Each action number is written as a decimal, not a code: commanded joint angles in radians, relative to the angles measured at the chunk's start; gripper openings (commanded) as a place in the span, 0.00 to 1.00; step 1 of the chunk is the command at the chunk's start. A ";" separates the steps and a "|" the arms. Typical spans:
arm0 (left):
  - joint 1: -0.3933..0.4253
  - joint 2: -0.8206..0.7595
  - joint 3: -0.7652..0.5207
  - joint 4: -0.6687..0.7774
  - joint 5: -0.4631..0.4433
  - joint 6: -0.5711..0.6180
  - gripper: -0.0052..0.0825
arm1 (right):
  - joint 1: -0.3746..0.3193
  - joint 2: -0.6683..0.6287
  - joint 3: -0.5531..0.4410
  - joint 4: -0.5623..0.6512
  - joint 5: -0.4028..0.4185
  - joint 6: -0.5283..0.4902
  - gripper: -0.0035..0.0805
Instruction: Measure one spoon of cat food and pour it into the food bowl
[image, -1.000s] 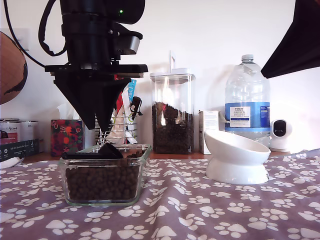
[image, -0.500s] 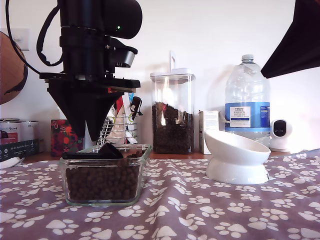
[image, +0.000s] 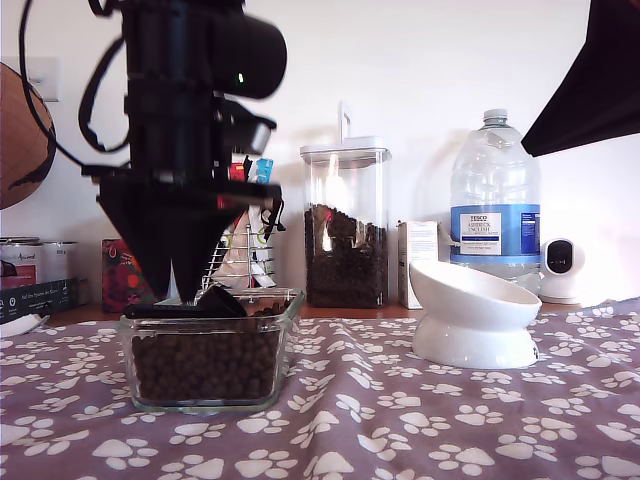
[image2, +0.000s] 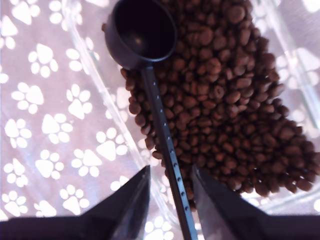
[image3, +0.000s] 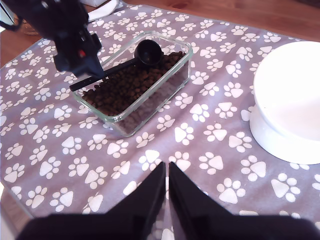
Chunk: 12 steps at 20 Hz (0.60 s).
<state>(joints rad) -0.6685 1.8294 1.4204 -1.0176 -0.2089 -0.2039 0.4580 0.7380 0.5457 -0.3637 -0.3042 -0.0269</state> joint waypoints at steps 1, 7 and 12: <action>0.001 0.032 -0.001 0.001 0.002 -0.006 0.33 | 0.000 0.005 -0.018 0.006 0.000 -0.001 0.03; 0.001 0.046 -0.001 0.005 0.002 -0.006 0.33 | 0.000 0.005 -0.018 0.006 0.000 -0.001 0.03; 0.001 0.061 -0.001 -0.001 0.002 -0.005 0.33 | 0.000 0.005 -0.018 0.007 0.000 -0.001 0.03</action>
<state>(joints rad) -0.6685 1.8614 1.4204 -1.0180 -0.2081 -0.2039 0.4580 0.7383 0.5457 -0.3630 -0.3042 -0.0269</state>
